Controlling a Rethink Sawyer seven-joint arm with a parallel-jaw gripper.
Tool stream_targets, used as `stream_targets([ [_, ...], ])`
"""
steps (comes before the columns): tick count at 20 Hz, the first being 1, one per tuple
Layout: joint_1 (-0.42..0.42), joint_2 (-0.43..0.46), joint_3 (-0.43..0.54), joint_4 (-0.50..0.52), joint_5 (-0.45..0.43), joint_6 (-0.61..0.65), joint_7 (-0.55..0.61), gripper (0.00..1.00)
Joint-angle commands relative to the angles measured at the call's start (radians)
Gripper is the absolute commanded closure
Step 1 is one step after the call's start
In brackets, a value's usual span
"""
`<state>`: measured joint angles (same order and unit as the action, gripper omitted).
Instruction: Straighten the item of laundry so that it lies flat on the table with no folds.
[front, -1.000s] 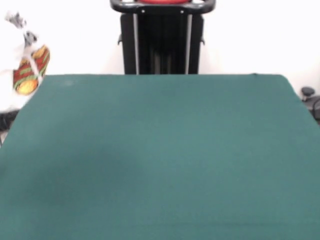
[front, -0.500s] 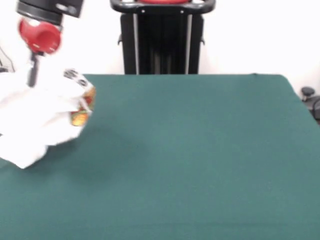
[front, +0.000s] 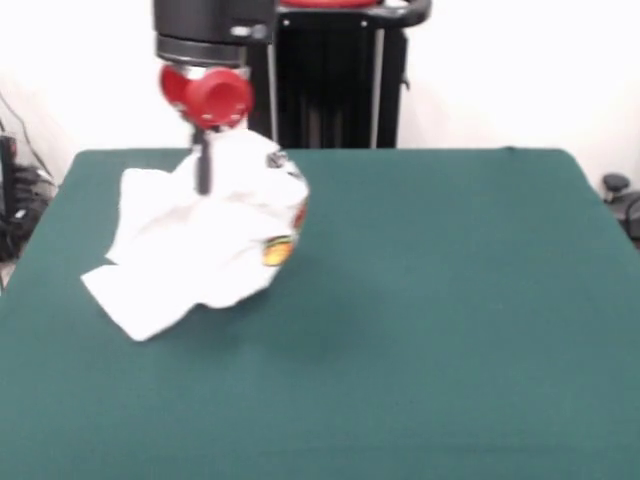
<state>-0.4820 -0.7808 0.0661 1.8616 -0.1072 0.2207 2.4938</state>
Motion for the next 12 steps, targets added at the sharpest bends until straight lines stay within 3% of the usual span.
stream_targets([
  [1,0.105,-0.010,0.138,0.099,0.155,0.148,0.164,1.00],
  [9,0.213,0.179,-0.013,-0.021,0.149,-0.032,0.168,1.00],
  [12,0.248,0.285,-0.076,-0.055,0.169,-0.197,0.215,1.00],
])
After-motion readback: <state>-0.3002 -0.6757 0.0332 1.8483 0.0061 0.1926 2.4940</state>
